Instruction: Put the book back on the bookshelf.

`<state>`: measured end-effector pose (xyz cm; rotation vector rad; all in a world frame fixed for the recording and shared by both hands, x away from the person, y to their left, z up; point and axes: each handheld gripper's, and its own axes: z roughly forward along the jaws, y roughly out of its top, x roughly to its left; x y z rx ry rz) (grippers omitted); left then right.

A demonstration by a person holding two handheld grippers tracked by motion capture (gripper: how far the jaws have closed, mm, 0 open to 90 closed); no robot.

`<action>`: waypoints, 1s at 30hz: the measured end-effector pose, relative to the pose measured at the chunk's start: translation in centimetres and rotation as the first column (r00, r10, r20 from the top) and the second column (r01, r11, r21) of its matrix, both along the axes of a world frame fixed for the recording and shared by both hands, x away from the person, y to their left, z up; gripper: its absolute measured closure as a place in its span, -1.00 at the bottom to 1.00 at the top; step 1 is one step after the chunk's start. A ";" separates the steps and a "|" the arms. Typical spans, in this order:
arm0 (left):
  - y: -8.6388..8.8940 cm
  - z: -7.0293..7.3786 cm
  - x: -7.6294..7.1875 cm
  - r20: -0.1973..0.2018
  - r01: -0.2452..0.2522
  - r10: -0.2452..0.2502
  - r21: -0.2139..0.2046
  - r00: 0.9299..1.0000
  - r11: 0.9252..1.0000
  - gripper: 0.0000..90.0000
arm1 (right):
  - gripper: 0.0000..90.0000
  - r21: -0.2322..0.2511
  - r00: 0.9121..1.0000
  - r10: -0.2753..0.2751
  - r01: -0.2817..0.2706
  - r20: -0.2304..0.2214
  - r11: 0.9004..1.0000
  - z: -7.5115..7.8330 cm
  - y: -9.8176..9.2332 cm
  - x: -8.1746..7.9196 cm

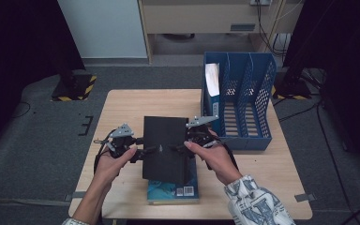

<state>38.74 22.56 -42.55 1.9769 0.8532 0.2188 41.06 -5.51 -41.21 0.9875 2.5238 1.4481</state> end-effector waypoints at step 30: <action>-0.2 1.8 0.6 -0.008 0.021 -0.021 0.035 1.000 0.999 0.02 | -0.29 0.004 0.999 0.032 -0.032 -0.025 0.999 1.2 -0.9 0.7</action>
